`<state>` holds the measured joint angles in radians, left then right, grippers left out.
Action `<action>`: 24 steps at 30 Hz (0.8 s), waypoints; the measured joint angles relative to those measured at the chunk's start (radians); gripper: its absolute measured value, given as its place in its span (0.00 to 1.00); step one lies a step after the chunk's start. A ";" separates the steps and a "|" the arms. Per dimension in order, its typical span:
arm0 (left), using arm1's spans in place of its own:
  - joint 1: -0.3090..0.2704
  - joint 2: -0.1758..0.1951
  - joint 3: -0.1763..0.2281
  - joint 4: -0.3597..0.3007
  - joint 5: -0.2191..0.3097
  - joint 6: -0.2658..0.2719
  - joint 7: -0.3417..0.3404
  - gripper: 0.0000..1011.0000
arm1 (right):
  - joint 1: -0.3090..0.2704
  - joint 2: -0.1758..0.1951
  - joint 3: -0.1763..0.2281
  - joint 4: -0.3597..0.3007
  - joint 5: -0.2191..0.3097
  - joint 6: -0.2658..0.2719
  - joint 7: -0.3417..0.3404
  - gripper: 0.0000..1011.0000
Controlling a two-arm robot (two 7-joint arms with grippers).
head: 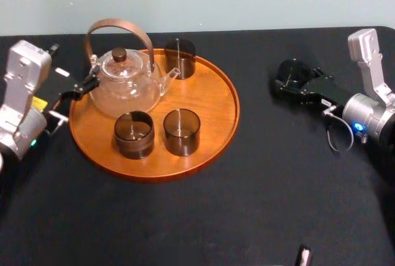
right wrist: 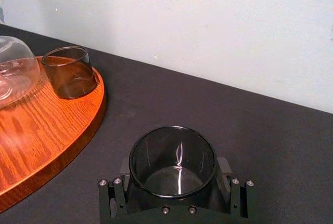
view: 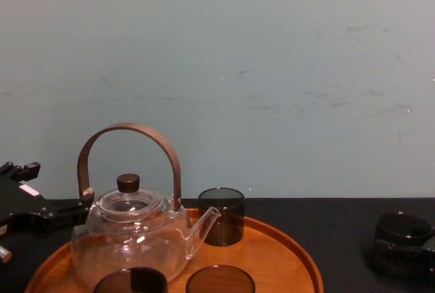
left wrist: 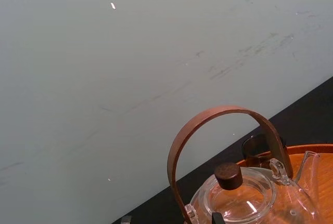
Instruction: Pick up the glass from the table and place it on the tray.
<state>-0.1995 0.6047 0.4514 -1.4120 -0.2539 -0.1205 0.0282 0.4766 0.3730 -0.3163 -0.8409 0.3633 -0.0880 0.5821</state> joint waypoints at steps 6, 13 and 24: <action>0.000 0.000 0.000 0.000 0.000 0.000 0.000 0.99 | 0.000 0.000 -0.001 0.000 0.000 0.000 0.000 0.96; 0.000 0.000 0.000 0.000 0.000 0.000 0.000 0.99 | -0.001 0.001 -0.001 -0.001 0.000 0.000 0.000 0.90; 0.000 0.000 0.000 0.000 0.000 0.000 0.000 0.99 | -0.001 0.001 -0.001 -0.002 0.000 0.000 0.000 0.90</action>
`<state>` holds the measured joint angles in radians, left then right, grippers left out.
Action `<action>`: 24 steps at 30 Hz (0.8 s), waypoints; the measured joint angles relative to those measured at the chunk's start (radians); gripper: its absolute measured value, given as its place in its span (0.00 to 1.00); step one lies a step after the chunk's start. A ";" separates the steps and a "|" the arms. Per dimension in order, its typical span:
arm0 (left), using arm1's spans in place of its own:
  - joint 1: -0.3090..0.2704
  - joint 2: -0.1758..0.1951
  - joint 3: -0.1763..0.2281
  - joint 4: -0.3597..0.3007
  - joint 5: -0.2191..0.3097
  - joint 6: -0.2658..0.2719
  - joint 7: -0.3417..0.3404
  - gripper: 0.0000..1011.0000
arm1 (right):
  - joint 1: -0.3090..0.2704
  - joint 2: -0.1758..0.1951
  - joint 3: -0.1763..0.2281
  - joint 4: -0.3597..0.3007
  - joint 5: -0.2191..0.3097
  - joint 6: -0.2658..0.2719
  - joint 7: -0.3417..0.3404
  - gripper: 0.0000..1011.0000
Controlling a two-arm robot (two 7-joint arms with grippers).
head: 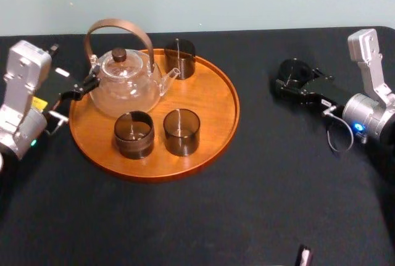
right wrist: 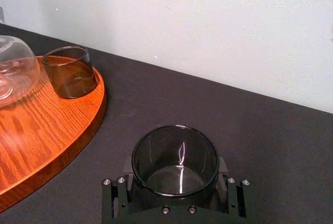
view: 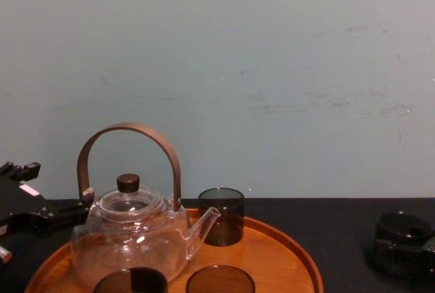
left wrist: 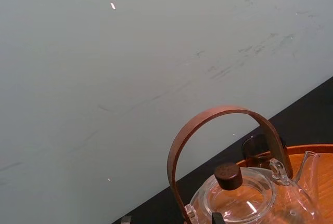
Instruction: Pick up the glass from the table and place it on the tray.
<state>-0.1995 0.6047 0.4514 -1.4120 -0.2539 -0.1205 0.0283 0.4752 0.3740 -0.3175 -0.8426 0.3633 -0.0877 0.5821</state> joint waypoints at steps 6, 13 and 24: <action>0.000 0.000 0.000 0.000 0.000 0.000 0.000 0.99 | 0.000 0.001 0.001 0.000 0.004 -0.003 0.022 0.90; 0.000 0.000 0.000 0.000 0.000 0.000 0.000 0.99 | -0.012 0.012 -0.003 -0.048 0.005 0.015 0.026 0.90; 0.000 0.000 0.000 0.000 0.000 0.000 0.000 0.99 | -0.014 0.017 -0.028 -0.118 0.001 0.045 0.027 0.90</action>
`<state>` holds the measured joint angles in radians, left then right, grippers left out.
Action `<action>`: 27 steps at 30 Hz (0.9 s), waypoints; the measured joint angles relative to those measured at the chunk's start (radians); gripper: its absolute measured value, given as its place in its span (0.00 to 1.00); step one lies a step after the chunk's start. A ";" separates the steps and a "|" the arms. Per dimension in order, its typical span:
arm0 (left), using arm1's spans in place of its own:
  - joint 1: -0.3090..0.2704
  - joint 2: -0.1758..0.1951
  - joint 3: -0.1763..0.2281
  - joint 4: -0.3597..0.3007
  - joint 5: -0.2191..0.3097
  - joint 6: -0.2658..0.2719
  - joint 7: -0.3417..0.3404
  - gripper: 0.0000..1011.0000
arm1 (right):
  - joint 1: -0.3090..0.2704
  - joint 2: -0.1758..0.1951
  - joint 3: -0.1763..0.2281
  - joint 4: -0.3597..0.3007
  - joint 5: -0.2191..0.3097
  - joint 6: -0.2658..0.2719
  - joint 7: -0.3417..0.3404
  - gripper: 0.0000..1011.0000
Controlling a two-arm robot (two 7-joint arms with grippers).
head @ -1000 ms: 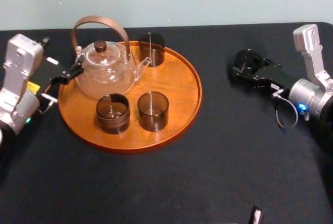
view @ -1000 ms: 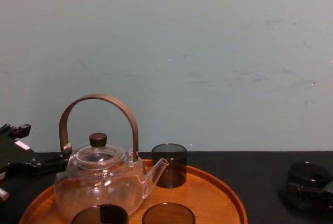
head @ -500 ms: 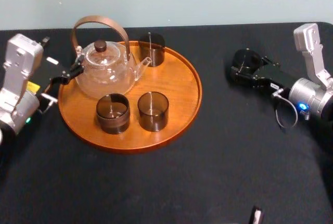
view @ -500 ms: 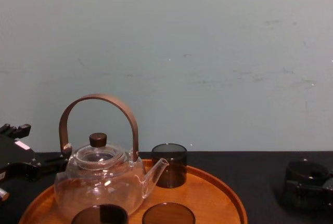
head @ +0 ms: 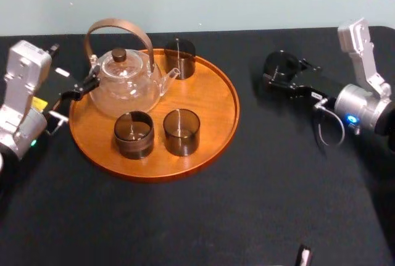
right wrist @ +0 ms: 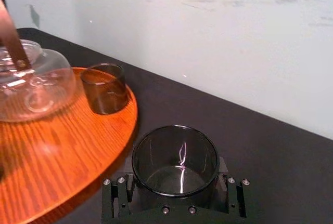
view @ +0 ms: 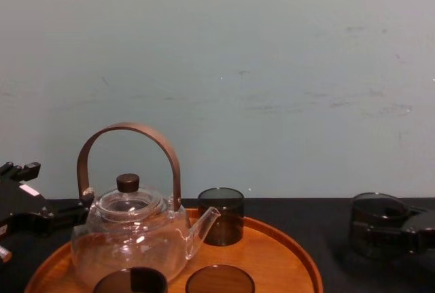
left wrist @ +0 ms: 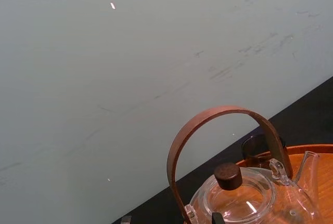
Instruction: Pick up the glass from the table and place it on the tray.
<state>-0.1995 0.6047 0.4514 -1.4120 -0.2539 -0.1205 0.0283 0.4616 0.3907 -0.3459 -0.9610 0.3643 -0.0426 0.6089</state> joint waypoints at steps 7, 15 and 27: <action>0.000 0.000 0.000 0.000 0.000 0.000 0.000 0.99 | 0.031 -0.021 -0.041 -0.004 -0.013 0.006 0.015 0.90; 0.000 0.000 0.000 0.000 0.000 0.000 0.000 0.99 | 0.085 -0.063 -0.087 0.048 -0.033 -0.002 0.034 0.90; 0.000 0.000 0.000 0.000 0.000 0.000 0.000 0.99 | 0.188 -0.159 -0.155 0.202 -0.071 -0.050 0.073 0.90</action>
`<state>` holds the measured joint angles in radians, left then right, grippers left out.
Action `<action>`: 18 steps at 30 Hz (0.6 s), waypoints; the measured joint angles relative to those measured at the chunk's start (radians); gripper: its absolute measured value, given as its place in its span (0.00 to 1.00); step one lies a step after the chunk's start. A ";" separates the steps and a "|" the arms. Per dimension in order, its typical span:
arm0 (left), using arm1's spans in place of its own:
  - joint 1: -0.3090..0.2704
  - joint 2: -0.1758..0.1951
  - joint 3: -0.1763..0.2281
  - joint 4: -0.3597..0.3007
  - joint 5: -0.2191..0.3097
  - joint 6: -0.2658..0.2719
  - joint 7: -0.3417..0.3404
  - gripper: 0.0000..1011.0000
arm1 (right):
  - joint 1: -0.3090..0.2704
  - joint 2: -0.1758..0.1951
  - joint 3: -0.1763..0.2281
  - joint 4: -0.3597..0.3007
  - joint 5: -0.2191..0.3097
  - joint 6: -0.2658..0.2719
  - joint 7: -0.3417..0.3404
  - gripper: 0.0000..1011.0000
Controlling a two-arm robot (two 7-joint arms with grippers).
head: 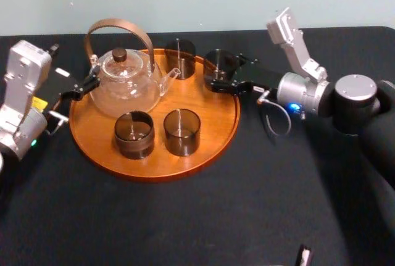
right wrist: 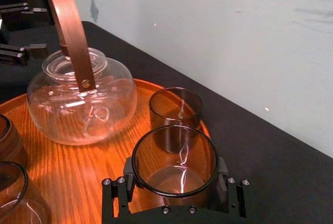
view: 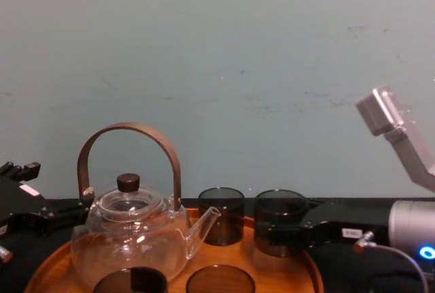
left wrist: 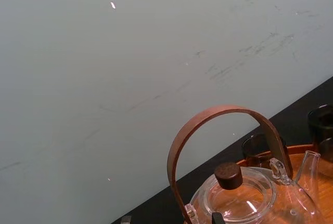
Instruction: Pick up the glass from the table and place it on the tray.
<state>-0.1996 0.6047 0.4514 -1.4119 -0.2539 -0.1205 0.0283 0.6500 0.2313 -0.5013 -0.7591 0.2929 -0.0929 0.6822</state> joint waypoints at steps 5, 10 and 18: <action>0.000 0.000 0.000 0.000 0.000 0.000 0.000 0.99 | 0.034 -0.041 -0.016 0.071 -0.013 -0.026 0.016 0.90; 0.000 0.000 0.000 0.000 0.000 0.000 0.000 0.99 | 0.054 -0.068 -0.024 0.116 -0.025 -0.046 0.028 0.90; 0.000 0.000 0.000 0.000 0.000 0.000 0.000 0.99 | 0.072 -0.097 -0.026 0.166 -0.038 -0.064 0.039 0.90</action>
<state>-0.1995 0.6047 0.4514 -1.4120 -0.2539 -0.1205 0.0283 0.7224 0.1344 -0.5270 -0.5931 0.2549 -0.1569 0.7211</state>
